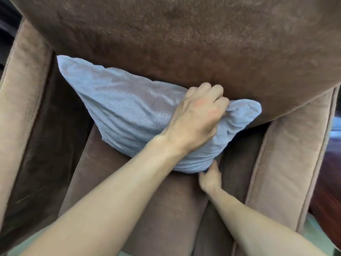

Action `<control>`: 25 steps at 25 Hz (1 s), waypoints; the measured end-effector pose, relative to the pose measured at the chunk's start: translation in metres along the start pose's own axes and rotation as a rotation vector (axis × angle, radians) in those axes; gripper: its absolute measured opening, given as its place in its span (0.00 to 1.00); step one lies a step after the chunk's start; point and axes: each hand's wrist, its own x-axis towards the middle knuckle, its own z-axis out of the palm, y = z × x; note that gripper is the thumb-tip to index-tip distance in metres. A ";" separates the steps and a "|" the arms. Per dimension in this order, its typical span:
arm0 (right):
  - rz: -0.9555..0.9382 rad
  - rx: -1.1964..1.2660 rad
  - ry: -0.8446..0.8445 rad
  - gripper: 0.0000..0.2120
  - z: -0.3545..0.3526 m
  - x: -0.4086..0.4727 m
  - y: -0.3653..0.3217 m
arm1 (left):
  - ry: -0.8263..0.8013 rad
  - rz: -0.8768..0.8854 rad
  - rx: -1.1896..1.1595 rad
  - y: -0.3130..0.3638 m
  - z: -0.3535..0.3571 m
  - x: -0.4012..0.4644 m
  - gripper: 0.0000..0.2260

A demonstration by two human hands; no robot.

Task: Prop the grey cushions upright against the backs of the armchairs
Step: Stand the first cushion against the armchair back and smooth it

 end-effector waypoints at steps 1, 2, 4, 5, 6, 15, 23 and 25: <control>0.080 0.051 -0.008 0.14 0.001 0.001 -0.002 | 0.063 -0.021 -0.054 -0.002 -0.002 0.005 0.04; 0.150 0.090 -0.020 0.09 0.002 0.003 -0.002 | 0.125 -0.040 -0.090 -0.004 -0.004 0.007 0.06; 0.236 0.086 -0.034 0.07 0.008 0.004 0.002 | 0.189 -0.068 -0.084 -0.007 -0.004 0.001 0.07; 0.287 0.087 -0.049 0.09 0.010 0.004 0.005 | 0.167 -0.066 -0.076 -0.008 -0.001 -0.004 0.07; 0.350 0.098 -0.115 0.12 0.008 -0.001 0.003 | 0.121 -0.047 -0.086 -0.008 0.002 -0.009 0.09; -0.322 -0.687 -0.666 0.10 0.025 -0.074 -0.083 | 0.589 -0.986 -0.100 -0.089 -0.027 -0.150 0.08; -1.477 -0.445 0.428 0.15 0.066 -0.130 -0.305 | 0.366 -2.047 -1.287 -0.154 0.069 -0.253 0.26; -1.264 -0.749 0.498 0.18 0.066 -0.111 -0.313 | 0.642 -2.009 -1.416 -0.170 0.075 -0.241 0.26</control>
